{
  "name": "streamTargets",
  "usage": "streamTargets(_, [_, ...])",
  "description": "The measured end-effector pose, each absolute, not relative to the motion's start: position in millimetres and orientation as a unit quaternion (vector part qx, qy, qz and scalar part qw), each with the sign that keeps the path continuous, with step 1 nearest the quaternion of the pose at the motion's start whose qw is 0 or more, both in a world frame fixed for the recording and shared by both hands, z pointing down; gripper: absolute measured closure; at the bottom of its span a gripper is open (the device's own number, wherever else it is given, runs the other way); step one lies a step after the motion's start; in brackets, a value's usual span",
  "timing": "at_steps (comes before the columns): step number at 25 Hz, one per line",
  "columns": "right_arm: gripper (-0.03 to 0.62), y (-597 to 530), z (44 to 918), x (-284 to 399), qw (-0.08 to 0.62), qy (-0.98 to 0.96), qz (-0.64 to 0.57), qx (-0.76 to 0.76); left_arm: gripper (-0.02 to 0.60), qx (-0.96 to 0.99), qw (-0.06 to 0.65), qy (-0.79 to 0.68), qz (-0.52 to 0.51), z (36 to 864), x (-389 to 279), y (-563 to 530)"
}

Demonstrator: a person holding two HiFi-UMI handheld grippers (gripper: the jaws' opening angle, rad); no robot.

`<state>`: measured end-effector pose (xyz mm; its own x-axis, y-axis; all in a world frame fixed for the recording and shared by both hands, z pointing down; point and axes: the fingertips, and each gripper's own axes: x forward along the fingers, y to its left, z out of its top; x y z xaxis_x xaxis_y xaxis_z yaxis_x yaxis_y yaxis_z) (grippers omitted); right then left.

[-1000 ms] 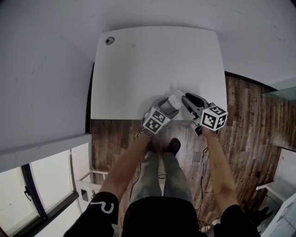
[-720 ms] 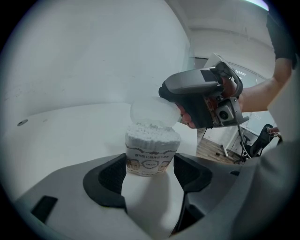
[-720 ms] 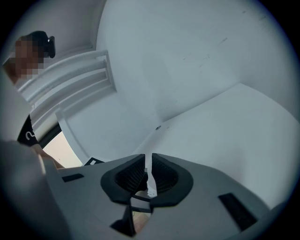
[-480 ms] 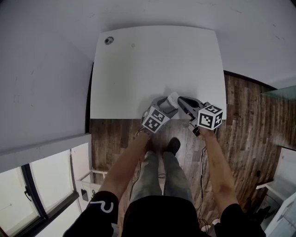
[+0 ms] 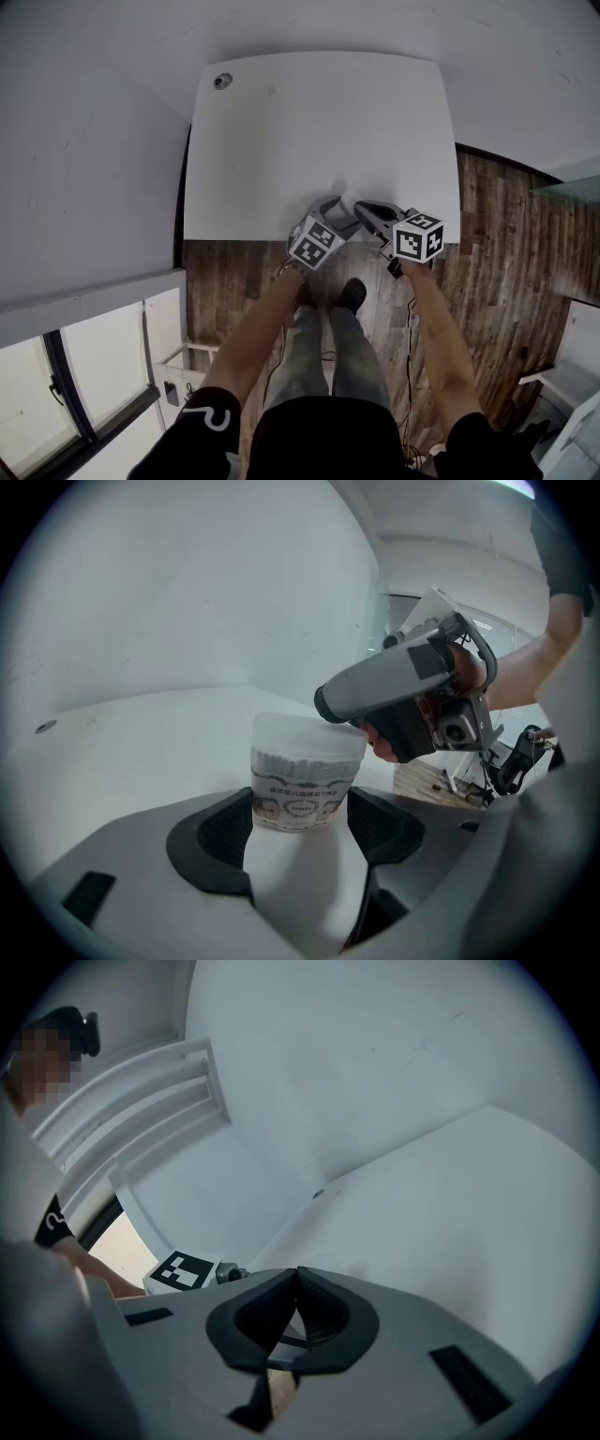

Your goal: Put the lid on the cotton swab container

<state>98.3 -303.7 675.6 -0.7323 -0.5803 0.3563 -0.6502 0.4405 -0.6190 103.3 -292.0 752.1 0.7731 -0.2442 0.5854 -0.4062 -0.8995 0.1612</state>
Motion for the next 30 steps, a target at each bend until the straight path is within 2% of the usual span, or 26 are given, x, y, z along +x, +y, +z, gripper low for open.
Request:
streamTargets(22, [0.582,-305,680,84,0.153,-0.881,0.262,0.362,0.255,0.932,0.137,-0.179,0.285,754,101,-292])
streamTargets(30, [0.582,-306,680,85,0.144,-0.88,0.258,0.373,0.255,0.933,0.139,-0.175,0.281,751,102,-292])
